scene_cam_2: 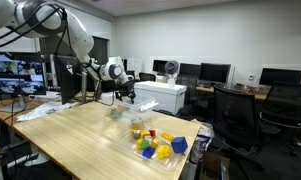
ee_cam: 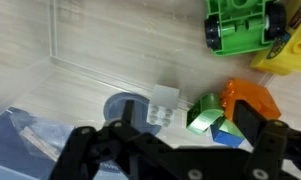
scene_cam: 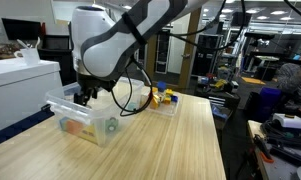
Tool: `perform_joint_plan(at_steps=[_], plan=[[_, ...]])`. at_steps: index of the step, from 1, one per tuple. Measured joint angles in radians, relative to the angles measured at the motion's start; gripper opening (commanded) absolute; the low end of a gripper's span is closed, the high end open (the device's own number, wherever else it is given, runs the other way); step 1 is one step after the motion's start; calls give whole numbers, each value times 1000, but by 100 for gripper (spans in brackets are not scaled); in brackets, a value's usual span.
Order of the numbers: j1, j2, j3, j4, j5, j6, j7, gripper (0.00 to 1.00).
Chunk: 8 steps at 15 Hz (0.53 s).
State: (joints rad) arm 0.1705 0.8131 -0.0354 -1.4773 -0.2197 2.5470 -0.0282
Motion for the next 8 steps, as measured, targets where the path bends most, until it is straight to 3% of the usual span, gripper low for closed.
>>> perform_joint_plan(at_steps=[8], plan=[[16,88,-8,202,12,-244,82,100]])
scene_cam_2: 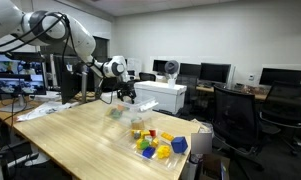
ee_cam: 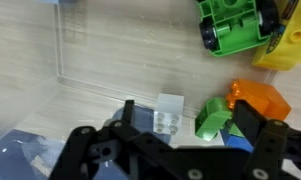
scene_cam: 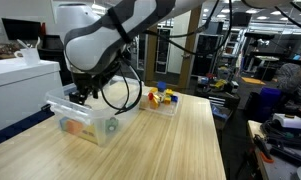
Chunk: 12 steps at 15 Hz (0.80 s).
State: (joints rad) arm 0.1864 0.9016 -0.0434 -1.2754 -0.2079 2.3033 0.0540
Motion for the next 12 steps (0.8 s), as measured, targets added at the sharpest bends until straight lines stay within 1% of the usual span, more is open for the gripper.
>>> perform_joint_plan(at_steps=[2,5,8,9,10,11,12], plan=[[-7,36,0,68,8,-62,2,100],[-34,87,0,144,25,-110,2,100],[-50,109,4,175,28,-116,0,100],[-66,82,8,126,28,-24,-54,100],[-90,27,13,38,26,66,-118,100],[-107,-21,24,-33,26,99,-149,100],[-107,-21,26,-36,26,100,-149,100]])
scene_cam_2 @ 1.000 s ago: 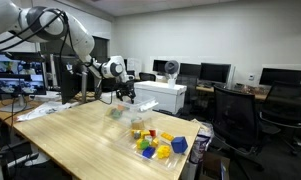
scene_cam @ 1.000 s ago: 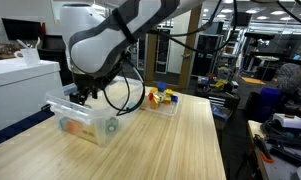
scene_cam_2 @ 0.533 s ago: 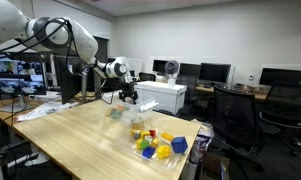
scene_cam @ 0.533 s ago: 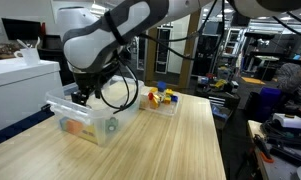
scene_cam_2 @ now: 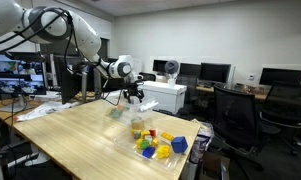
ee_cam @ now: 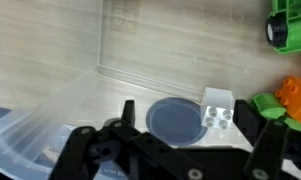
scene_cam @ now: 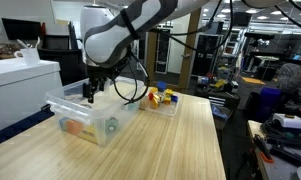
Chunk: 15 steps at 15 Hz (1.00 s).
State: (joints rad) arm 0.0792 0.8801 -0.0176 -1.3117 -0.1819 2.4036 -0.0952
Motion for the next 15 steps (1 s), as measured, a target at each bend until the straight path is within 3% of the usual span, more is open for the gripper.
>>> perform_joint_plan(at_steps=[3,6,9,15], plan=[[61,54,3,45,1,0,88,100],[71,101,-1,123,10,-1,157,100],[74,196,-15,282,24,-48,275,100],[82,268,-22,382,24,-169,298,100]])
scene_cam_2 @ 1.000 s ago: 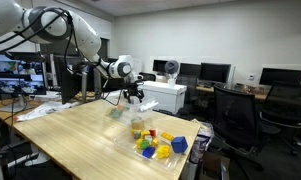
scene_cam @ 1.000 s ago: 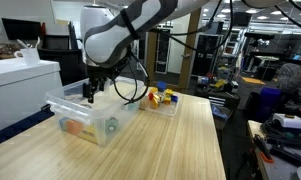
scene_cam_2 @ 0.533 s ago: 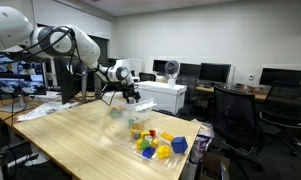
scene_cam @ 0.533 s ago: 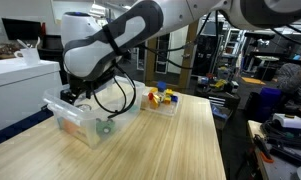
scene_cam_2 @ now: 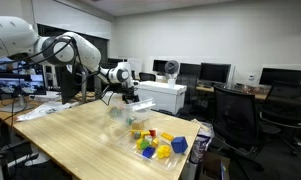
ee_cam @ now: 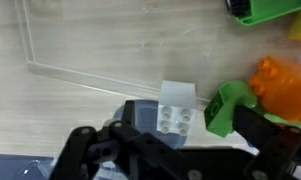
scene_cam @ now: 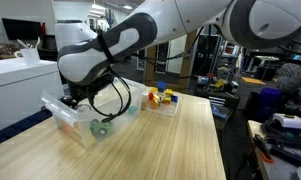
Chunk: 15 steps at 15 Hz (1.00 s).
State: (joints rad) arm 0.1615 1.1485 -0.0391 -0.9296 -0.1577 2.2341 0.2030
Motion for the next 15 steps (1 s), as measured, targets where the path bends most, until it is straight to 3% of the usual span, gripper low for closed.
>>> perform_joint_plan(at_steps=[2,3,4,7,14,15], plan=[[-1,44,-21,79,9,-66,94,50],[-1,57,-26,98,15,-73,103,48],[-2,65,-28,116,26,-78,122,24],[-7,89,-32,168,39,-79,153,15],[-13,88,-1,238,40,-6,154,15],[-14,81,20,238,40,8,109,15]])
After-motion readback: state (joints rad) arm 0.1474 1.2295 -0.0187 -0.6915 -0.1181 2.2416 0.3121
